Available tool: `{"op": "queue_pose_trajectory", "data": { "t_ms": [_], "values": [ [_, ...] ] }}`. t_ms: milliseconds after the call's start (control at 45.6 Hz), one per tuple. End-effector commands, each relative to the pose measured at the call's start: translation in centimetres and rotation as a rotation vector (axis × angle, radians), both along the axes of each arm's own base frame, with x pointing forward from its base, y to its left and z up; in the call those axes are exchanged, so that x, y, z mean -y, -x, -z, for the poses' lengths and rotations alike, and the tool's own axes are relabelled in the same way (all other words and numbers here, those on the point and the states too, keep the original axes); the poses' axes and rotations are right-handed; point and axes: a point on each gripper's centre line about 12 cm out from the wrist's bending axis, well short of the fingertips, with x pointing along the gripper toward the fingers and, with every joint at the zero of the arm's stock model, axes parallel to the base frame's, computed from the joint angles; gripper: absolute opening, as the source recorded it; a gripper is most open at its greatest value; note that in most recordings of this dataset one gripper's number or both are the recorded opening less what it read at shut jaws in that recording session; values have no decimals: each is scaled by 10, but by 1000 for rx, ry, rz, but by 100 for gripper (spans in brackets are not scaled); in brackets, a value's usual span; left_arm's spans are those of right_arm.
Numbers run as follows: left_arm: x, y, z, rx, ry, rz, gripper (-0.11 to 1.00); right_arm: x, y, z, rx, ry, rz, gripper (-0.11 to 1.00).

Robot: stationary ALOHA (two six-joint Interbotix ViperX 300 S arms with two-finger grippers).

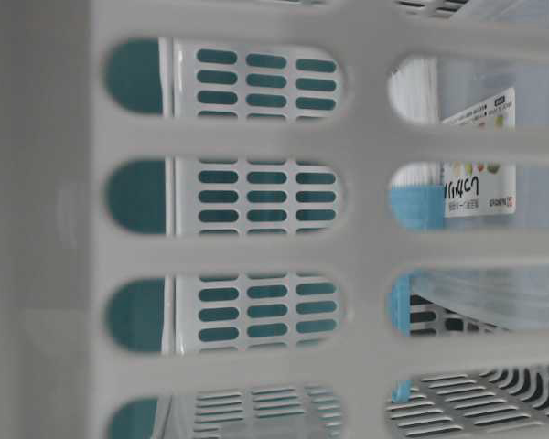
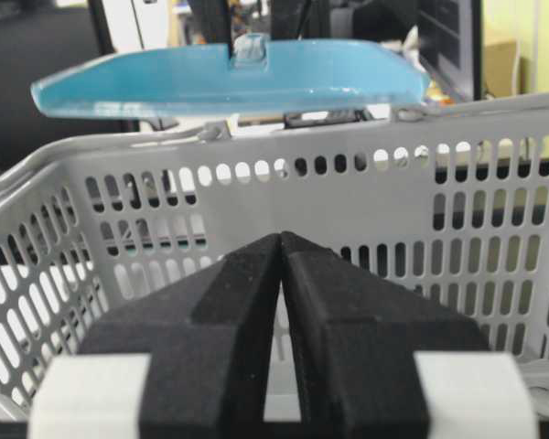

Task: Pick up the dustpan from the shopping basket with the left arm.
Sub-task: 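Lift the dustpan upward out of the basket with the left gripper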

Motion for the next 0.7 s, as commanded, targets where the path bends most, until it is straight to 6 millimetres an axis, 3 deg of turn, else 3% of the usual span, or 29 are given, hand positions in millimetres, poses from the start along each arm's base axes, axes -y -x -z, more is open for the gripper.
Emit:
{"op": "queue_pose_trajectory", "data": {
  "t_ms": [0,680],
  "values": [
    [-1,2,-12,25,-1,0,28,0,-1,-4,12,-5,-1,0],
    [2,-4,-3,-4,-6,7,28,0,-1,-4,14,-4,-1,0]
  ]
}}
